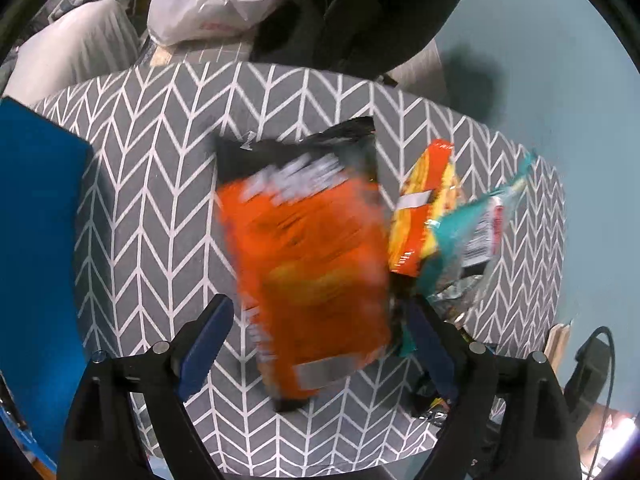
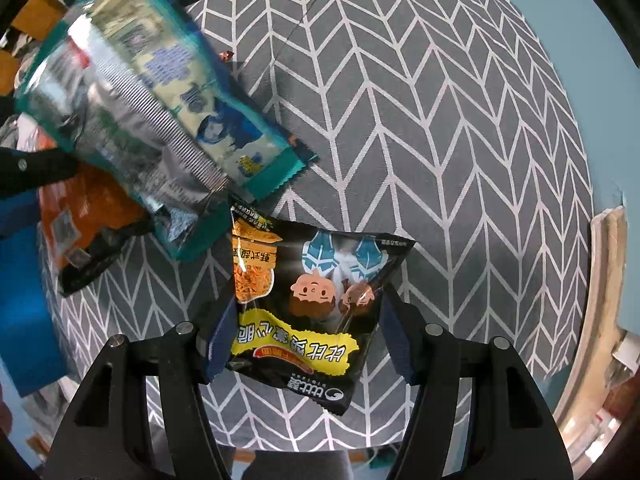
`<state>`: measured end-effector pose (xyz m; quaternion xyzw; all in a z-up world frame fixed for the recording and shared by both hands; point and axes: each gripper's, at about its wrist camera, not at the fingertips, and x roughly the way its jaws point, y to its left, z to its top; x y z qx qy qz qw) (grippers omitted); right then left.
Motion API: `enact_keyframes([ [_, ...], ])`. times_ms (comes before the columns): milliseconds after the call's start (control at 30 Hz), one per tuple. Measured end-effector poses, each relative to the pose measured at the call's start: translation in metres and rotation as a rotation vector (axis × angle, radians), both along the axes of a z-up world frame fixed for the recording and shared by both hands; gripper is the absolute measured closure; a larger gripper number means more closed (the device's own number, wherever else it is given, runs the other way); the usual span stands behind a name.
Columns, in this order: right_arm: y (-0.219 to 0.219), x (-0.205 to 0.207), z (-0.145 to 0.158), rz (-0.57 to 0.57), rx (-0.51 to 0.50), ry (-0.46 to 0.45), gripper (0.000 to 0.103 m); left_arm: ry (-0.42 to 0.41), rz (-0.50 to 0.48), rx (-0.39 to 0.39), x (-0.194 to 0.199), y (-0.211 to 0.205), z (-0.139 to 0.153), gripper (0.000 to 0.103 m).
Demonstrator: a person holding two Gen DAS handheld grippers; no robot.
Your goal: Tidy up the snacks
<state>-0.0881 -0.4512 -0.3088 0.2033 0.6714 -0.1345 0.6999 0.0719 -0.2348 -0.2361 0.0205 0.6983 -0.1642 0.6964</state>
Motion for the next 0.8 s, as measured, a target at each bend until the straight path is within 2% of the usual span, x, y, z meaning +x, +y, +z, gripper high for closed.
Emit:
enact_keyframes([
  [367, 0.011, -0.007, 0.001, -0.004, 0.003, -0.002, 0.039, 0.010, -0.019, 0.083, 0.005, -0.010, -0.032, 0.014],
  [467, 0.010, -0.007, 0.001, -0.001, 0.001, -0.002, 0.039, 0.008, -0.049, 0.083, 0.004, -0.013, -0.039, 0.024],
  [633, 0.015, -0.010, -0.001, 0.003, -0.001, -0.005, 0.039, -0.030, -0.115, 0.063, -0.006, -0.005, -0.032, 0.041],
  [800, 0.022, -0.016, -0.001, 0.012, 0.001, -0.015, 0.039, -0.035, -0.171, 0.072, -0.021, 0.015, -0.030, 0.044],
])
